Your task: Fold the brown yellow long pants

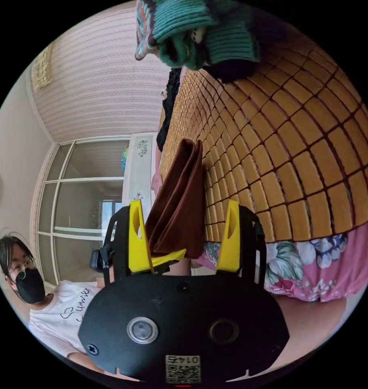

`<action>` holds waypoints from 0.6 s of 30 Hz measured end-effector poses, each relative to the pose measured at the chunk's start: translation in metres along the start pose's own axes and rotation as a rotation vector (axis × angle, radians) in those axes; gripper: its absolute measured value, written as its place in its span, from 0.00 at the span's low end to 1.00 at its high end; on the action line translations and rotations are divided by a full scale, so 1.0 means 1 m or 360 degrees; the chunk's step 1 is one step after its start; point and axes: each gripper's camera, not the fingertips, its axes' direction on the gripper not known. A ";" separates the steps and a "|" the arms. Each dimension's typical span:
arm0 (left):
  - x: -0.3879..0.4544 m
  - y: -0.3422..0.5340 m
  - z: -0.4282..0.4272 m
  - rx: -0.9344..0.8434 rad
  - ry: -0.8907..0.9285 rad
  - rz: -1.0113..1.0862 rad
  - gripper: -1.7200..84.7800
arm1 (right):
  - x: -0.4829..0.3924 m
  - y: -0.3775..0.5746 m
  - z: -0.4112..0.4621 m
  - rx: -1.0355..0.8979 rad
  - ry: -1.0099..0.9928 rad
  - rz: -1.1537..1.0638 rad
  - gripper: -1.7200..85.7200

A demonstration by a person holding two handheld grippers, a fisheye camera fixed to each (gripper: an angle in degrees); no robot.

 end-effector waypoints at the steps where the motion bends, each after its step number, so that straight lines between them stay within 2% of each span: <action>1: 0.001 0.002 -0.003 0.0002 -0.0004 0.0009 0.02 | -0.002 -0.004 0.004 -0.0033 0.0017 -0.0015 0.29; 4: 0.004 0.011 -0.019 0.0021 -0.0007 0.0036 0.01 | -0.009 -0.002 0.000 -0.0025 -0.0075 -0.0106 0.11; 5: 0.006 0.016 -0.027 0.0054 -0.0015 0.0044 0.01 | -0.011 -0.002 -0.001 -0.0033 -0.0070 -0.0115 0.09; 10: 0.013 0.024 -0.064 0.0216 0.0045 0.0135 0.01 | -0.040 0.021 -0.036 0.0047 -0.0142 -0.0269 0.06; 15: 0.016 0.001 -0.133 0.0607 0.0270 0.0232 0.01 | -0.086 0.053 -0.105 0.0375 -0.0307 -0.0450 0.05; 18: 0.006 -0.002 -0.177 0.0855 0.0453 0.0168 0.02 | -0.136 0.078 -0.136 0.0539 -0.0284 -0.0638 0.05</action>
